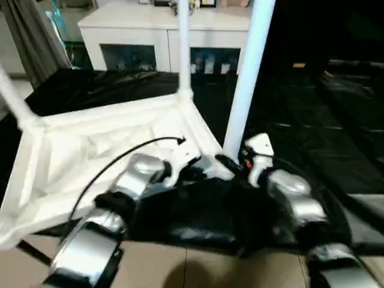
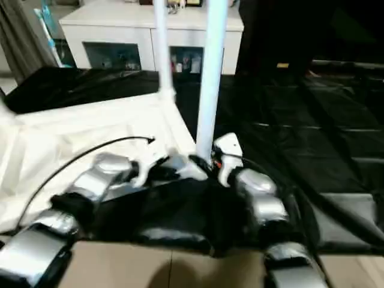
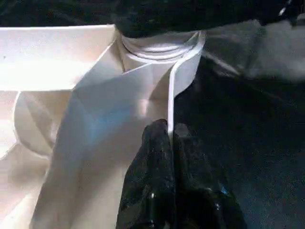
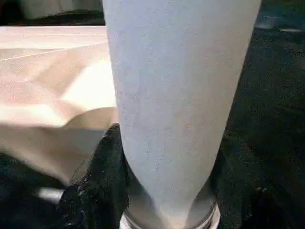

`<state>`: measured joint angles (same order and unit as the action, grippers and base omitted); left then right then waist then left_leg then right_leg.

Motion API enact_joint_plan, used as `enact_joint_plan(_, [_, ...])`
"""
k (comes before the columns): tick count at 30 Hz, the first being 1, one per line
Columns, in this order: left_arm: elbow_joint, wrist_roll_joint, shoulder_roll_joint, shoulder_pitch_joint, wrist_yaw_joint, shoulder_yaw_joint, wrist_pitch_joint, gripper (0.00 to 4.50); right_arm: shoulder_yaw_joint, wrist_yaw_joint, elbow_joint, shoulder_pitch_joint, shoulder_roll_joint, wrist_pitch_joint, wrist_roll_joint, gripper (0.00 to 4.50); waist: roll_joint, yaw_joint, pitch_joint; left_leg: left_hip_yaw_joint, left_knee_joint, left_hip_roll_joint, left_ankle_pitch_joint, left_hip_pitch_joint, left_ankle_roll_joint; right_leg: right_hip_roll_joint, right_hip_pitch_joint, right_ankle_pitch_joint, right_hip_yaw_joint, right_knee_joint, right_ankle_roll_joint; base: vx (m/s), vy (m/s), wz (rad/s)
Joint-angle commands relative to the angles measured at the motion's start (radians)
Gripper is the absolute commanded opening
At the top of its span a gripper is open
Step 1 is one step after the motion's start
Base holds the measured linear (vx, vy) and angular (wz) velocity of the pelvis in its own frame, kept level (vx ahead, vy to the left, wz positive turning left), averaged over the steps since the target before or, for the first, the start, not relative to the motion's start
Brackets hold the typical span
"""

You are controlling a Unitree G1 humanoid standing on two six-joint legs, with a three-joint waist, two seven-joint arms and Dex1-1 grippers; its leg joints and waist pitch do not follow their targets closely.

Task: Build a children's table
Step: Rotate leg to tighten

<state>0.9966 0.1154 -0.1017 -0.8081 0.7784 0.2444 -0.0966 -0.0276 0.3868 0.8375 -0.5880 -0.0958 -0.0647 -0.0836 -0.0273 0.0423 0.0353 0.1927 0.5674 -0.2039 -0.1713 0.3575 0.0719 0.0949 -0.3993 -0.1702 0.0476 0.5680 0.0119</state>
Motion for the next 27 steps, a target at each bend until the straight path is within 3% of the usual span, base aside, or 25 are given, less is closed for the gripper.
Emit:
enact_joint_plan(1, [0.049,0.011,0.022,-0.037,-0.123,-0.027,-0.009,0.00,-0.009,-0.112,0.092,0.010,0.029,0.064,0.037,2.01,0.000,-0.009,-0.038,-0.026,-0.075,-0.006,-0.494,-0.021,0.010,0.039,0.009,-0.650,-0.001,-0.110,-0.084,0.000,0.000,0.00])
enact_joint_plan(3, [0.079,0.019,0.032,-0.054,-0.153,-0.025,-0.010,0.00,0.005,-0.184,0.114,-0.009,0.043,0.079,0.044,2.00,-0.001,-0.011,-0.042,-0.028,-0.080,-0.008,-0.501,-0.021,0.001,0.038,0.016,-0.595,0.004,-0.112,-0.096,0.000,0.000,0.00])
enact_joint_plan(8, [0.125,0.026,0.038,-0.070,-0.196,-0.032,-0.014,0.00,-0.007,-0.234,0.122,-0.022,0.060,0.102,0.073,1.99,-0.005,-0.007,-0.043,-0.024,-0.086,-0.013,-0.498,-0.017,-0.005,0.038,0.018,-0.480,0.000,-0.105,-0.141,0.000,0.000,0.00])
enact_joint_plan(14, [0.169,0.029,0.031,-0.082,-0.207,-0.033,0.002,0.00,-0.012,-0.234,0.135,-0.031,0.072,0.064,0.074,1.99,-0.006,-0.008,-0.039,-0.023,-0.084,-0.010,-0.529,-0.023,-0.007,0.043,0.013,-0.526,0.002,-0.114,-0.131,0.000,0.000,0.00])
enact_joint_plan(17, [0.175,0.033,0.027,-0.083,-0.194,-0.026,0.013,0.00,0.009,-0.196,0.110,-0.027,0.070,0.026,0.053,2.69,-0.006,-0.007,-0.040,-0.022,-0.084,-0.012,-0.522,-0.021,-0.011,0.044,0.015,-0.514,0.002,-0.113,-0.135,0.000,0.000,0.00])
enact_joint_plan(19, [0.171,0.036,0.022,-0.080,-0.170,-0.018,0.018,0.00,0.022,-0.167,0.088,-0.026,0.056,0.034,0.033,2.78,-0.006,-0.006,-0.039,-0.022,-0.086,-0.013,-0.517,-0.018,-0.014,0.043,0.018,-0.499,0.003,-0.110,-0.139,0.000,0.000,0.00])
enact_joint_plan(21, [0.169,0.039,0.018,-0.077,-0.154,-0.013,0.031,0.00,0.023,-0.160,0.083,-0.027,0.040,0.039,0.035,2.88,-0.006,-0.008,-0.043,-0.024,-0.089,-0.015,-0.488,-0.006,-0.014,0.046,0.028,-0.458,0.003,-0.102,-0.148,0.000,0.000,0.00])
enact_joint_plan(23, [0.171,0.038,0.017,-0.077,-0.148,-0.013,0.036,0.00,0.022,-0.154,0.082,-0.028,0.029,0.037,0.039,3.11,-0.004,-0.007,-0.042,-0.022,-0.088,-0.014,-0.486,-0.009,-0.016,0.045,0.026,-0.458,0.003,-0.102,-0.152,0.000,0.000,0.00])
enact_joint_plan(24, [0.166,0.043,0.005,-0.069,-0.112,-0.002,0.065,0.00,0.019,-0.114,0.072,-0.026,-0.008,0.025,0.042,3.21,-0.007,-0.005,-0.041,-0.018,-0.084,-0.013,-0.491,-0.017,-0.019,0.046,0.019,-0.470,0.002,-0.107,-0.161,0.000,0.000,0.00])
enact_joint_plan(25, [0.163,0.041,0.001,-0.066,-0.101,-0.002,0.068,0.00,0.014,-0.085,0.067,-0.025,-0.024,0.019,0.043,3.21,-0.004,-0.005,-0.042,-0.019,-0.084,-0.013,-0.477,-0.011,-0.024,0.047,0.027,-0.463,0.003,-0.104,-0.160,0.000,0.000,0.00])
enact_joint_plan(26, [0.163,0.041,0.001,-0.066,-0.101,-0.002,0.068,0.00,0.014,-0.085,0.067,-0.025,-0.024,0.019,0.043,3.24,-0.004,-0.003,-0.044,-0.018,-0.084,-0.014,-0.465,-0.010,-0.026,0.047,0.027,-0.451,0.001,-0.103,-0.162,0.000,0.000,0.00])
enact_joint_plan(27, [0.140,0.034,-0.012,-0.049,-0.040,0.004,0.094,0.00,-0.002,0.037,0.041,-0.010,-0.071,-0.006,0.036,3.24,-0.006,-0.002,-0.042,-0.016,-0.084,-0.015,-0.457,-0.011,-0.030,0.046,0.025,-0.434,0.000,-0.102,-0.172,0.000,0.000,0.00])
